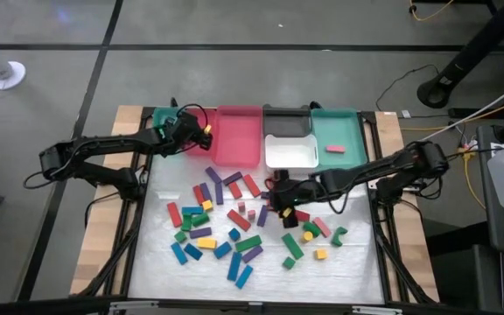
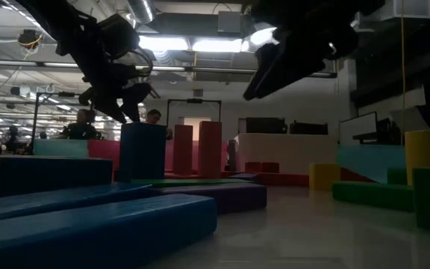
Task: Sort blocks
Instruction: Put the pink block into the right green bin
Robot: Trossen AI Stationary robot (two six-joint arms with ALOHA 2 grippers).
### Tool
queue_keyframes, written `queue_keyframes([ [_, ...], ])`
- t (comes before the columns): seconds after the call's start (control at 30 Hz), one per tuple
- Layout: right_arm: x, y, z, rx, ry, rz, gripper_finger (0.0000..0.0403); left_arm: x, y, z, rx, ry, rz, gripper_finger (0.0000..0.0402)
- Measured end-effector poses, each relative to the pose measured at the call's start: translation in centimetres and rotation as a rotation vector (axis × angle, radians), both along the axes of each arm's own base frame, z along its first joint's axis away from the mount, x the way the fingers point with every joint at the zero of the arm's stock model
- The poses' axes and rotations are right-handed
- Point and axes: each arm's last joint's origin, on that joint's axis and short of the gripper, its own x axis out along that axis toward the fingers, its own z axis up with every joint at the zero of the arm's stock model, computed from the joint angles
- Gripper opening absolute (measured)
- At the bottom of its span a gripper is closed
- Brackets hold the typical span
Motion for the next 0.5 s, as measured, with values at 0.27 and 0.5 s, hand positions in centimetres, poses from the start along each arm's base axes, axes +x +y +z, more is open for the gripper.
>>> queue_keyframes([
  [0.27,1.7,0.5,-2.2,0.058,-0.012,0.041,0.0237,0.3,-0.5,0.0,-0.003,-0.001,-0.030,0.0196],
  [0.5,3.2,0.9,-4.4,0.087,-0.034,0.068,0.0237,0.4,-0.7,0.0,-0.015,-0.007,-0.049,0.0196],
])
